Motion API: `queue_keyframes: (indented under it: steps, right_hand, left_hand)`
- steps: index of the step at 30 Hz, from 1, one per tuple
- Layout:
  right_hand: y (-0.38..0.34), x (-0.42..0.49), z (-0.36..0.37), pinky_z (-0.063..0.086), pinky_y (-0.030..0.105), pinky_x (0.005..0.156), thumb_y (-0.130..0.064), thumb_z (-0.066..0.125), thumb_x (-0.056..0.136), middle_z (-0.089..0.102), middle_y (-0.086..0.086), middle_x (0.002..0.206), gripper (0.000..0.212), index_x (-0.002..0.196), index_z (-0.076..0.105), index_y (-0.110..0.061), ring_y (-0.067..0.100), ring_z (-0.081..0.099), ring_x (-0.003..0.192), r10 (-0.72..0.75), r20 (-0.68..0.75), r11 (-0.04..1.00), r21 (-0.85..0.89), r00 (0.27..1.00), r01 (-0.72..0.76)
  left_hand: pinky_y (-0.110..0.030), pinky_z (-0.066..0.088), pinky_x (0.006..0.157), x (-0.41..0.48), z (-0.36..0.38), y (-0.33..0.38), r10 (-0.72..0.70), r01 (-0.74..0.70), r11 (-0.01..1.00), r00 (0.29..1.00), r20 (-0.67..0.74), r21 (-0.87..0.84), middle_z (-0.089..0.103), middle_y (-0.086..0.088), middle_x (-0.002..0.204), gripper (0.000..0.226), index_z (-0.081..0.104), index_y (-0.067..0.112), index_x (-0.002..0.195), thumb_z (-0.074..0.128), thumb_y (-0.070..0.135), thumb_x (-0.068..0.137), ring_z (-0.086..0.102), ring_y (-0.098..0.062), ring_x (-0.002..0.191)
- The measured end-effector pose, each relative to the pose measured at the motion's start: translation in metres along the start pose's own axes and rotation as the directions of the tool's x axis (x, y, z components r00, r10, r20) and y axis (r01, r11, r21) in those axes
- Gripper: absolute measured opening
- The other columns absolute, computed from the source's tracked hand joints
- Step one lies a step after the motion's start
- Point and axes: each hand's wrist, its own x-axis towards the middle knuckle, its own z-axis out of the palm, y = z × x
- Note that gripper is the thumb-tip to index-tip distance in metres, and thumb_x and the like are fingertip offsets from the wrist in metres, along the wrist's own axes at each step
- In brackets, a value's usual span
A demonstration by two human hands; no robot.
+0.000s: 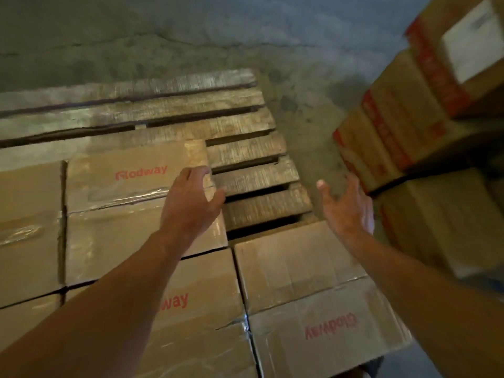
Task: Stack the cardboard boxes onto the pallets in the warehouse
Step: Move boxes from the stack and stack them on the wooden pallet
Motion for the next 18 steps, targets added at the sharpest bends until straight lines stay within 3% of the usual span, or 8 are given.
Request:
queue_keyframes:
  steps: [4, 8, 13, 18]
  right_hand:
    - [0.065, 0.043, -0.082, 0.034, 0.048, 0.108, -0.064, 0.047, 0.095, 0.047, 0.016, 0.149, 0.073, 0.152, 0.032, -0.022, 0.04, 0.042, 0.135, 0.097, -0.183, 0.993, 0.085, 0.978, -0.083]
    - [0.138, 0.078, -0.142, 0.029, 0.046, 0.113, -0.063, 0.047, 0.095, 0.042, 0.012, 0.155, 0.073, 0.154, 0.032, -0.022, 0.036, 0.038, 0.14, 0.223, -0.3, 0.972, 0.146, 0.928, -0.186]
    - [0.246, 0.105, -0.18, 0.034, 0.048, 0.106, -0.065, 0.045, 0.096, 0.042, 0.017, 0.152, 0.078, 0.153, 0.031, -0.014, 0.037, 0.04, 0.136, 0.411, -0.273, 0.91, 0.175, 0.87, -0.376]
    - [0.344, 0.138, -0.169, 0.032, 0.049, 0.109, -0.069, 0.044, 0.093, 0.037, 0.012, 0.157, 0.081, 0.157, 0.024, -0.023, 0.037, 0.037, 0.139, 0.544, -0.21, 0.833, 0.247, 0.812, -0.495]
  left_hand:
    - [-0.03, 0.035, 0.102, 0.03, 0.039, 0.123, 0.216, -0.211, 0.976, 0.969, 0.117, -0.053, 0.048, -0.008, 0.145, 0.062, 0.046, 0.014, 0.145, 0.065, 0.044, 0.094, 0.046, -0.025, 0.131]
    - [-0.03, 0.036, 0.103, 0.05, 0.103, 0.234, 0.371, -0.362, 0.928, 0.914, 0.162, -0.084, 0.051, -0.008, 0.141, 0.068, 0.048, 0.012, 0.143, 0.069, 0.047, 0.089, 0.048, -0.026, 0.13]
    - [-0.028, 0.032, 0.103, 0.05, 0.2, 0.344, 0.459, -0.45, 0.887, 0.836, 0.302, -0.103, 0.048, -0.005, 0.146, 0.072, 0.044, 0.014, 0.145, 0.069, 0.05, 0.087, 0.044, -0.024, 0.134]
    - [-0.032, 0.034, 0.102, 0.057, 0.298, 0.405, 0.491, -0.516, 0.854, 0.754, 0.437, -0.069, 0.055, -0.014, 0.137, 0.07, 0.051, 0.006, 0.139, 0.074, 0.045, 0.086, 0.049, -0.031, 0.129]
